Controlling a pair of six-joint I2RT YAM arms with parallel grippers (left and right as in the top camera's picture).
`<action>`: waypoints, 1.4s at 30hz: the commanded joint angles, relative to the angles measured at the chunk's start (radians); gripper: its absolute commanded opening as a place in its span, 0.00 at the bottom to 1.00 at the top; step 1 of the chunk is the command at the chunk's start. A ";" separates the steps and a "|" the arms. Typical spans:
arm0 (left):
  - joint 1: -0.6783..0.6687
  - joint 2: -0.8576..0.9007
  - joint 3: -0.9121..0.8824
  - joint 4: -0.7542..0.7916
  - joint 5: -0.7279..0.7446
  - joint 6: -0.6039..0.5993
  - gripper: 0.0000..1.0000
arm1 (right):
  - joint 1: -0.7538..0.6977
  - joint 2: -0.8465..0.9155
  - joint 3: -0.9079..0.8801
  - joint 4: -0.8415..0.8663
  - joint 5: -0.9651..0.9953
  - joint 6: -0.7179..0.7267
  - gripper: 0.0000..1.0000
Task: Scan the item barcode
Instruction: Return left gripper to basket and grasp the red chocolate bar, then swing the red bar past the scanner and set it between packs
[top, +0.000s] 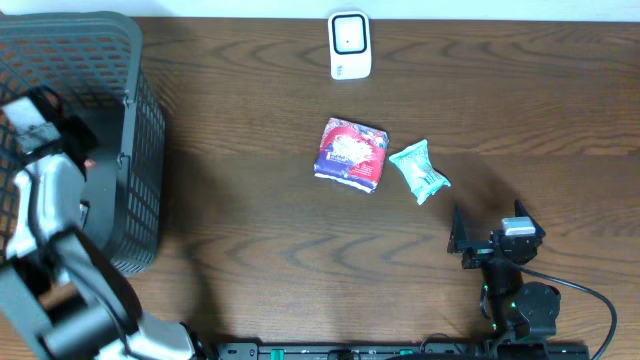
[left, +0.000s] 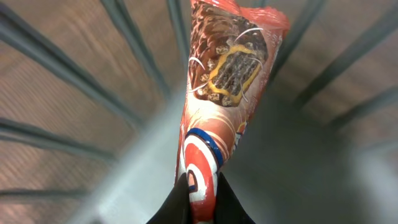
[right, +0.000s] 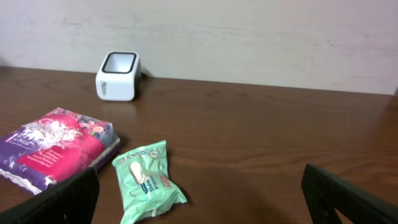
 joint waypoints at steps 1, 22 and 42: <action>0.002 -0.196 0.008 0.029 0.011 -0.142 0.08 | 0.009 -0.002 -0.001 -0.004 0.001 -0.007 0.99; -0.711 -0.470 0.008 0.207 0.377 -0.503 0.07 | 0.009 -0.002 -0.001 -0.004 0.001 -0.008 0.99; -1.214 -0.009 0.008 0.154 0.035 -0.656 0.08 | 0.009 -0.002 -0.001 -0.004 0.001 -0.008 0.99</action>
